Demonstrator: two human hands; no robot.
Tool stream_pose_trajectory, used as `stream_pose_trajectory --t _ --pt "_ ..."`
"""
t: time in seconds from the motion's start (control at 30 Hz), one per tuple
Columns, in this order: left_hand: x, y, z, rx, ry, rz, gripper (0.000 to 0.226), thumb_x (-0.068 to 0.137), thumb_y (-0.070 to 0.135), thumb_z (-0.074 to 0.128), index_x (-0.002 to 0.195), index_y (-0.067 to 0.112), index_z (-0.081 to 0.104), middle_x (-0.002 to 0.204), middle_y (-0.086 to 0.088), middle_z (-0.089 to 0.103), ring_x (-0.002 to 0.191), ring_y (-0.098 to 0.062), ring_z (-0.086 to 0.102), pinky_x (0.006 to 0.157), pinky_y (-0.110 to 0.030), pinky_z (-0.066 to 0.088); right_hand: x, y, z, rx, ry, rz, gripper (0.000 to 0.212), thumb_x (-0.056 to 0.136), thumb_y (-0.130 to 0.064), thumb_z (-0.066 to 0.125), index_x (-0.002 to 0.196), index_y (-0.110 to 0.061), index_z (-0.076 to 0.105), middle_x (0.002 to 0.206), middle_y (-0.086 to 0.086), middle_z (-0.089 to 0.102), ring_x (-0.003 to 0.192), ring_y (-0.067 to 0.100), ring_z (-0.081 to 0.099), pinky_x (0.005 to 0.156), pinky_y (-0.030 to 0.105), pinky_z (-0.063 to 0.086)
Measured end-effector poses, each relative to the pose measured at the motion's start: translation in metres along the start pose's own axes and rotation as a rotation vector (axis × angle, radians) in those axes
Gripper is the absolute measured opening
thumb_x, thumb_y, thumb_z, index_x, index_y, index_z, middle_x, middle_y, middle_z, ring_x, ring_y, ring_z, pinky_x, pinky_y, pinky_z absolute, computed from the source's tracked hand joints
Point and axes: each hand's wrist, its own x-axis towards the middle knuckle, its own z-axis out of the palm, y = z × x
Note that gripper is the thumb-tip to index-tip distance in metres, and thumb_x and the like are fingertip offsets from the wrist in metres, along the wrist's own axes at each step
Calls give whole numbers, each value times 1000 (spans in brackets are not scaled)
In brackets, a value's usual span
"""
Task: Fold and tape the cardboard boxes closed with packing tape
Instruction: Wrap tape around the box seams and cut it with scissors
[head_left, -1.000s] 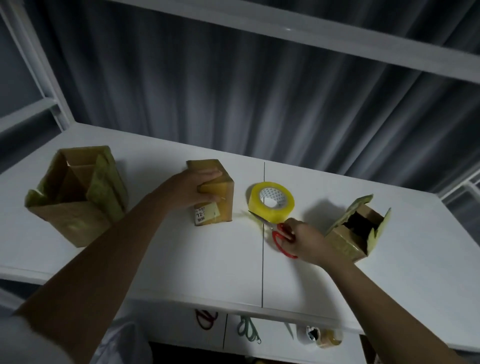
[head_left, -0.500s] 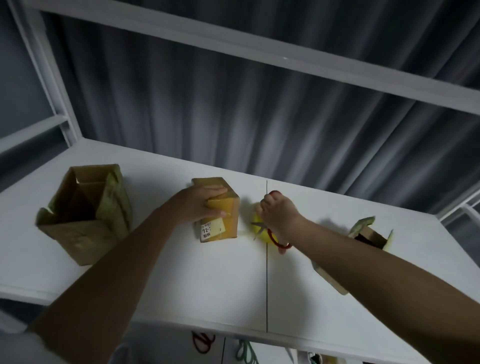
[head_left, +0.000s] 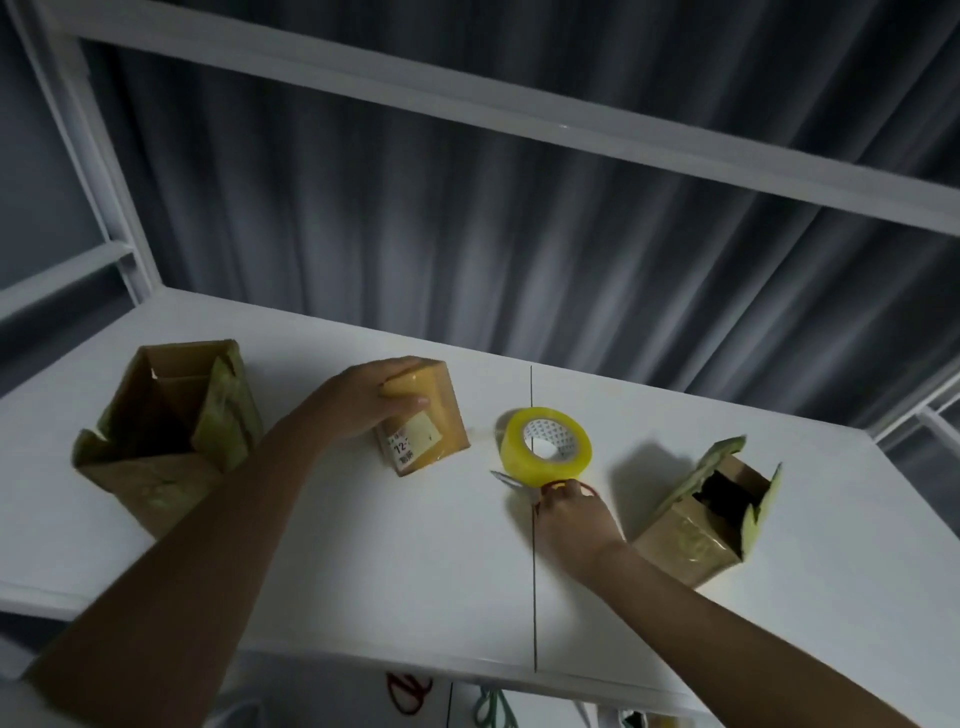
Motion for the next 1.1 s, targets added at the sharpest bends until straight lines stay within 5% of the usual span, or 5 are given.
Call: stream_pose_trajectory --t 0.13,0.3,0.53,0.87,1.1 --pt "-13 6 -8 -208 96 -30 67 65 64 57 123 29 54 111 5 62 98 -15 61 86 -30 48 -1 10 11 205 208 -53 30 90 -14 56 118 -5 62 110 13 64 103 30 59 75 36 50" --pt "-42 12 -8 -455 98 -61 16 91 42 55 101 31 62 97 8 71 92 -7 66 90 -28 49 -2 25 -54 1659 462 69 61 86 -33 68 141 -25 41 131 -13 53 119 2 50 99 20 40" --pt "-85 16 -3 -687 66 -149 39 90 49 48 109 20 66 101 0 72 94 -11 67 76 -19 52 9 0 -110 2004 420 -131 7 87 -6 64 84 -10 69 77 6 68 73 12 63 74 21 48" --pt "-99 1 -5 -903 186 -204 45 74 56 56 101 22 70 99 -5 72 96 -19 65 71 -26 54 -13 -19 -134 1554 861 -96 33 88 -22 67 121 -20 62 112 -9 62 102 2 58 87 25 48" --pt "-74 37 5 -724 473 -245 47 99 53 26 119 23 57 112 5 62 105 -17 59 87 -36 52 -15 -33 -135 1262 622 -163 92 46 -60 81 124 -39 36 121 -19 49 110 6 51 88 35 50"
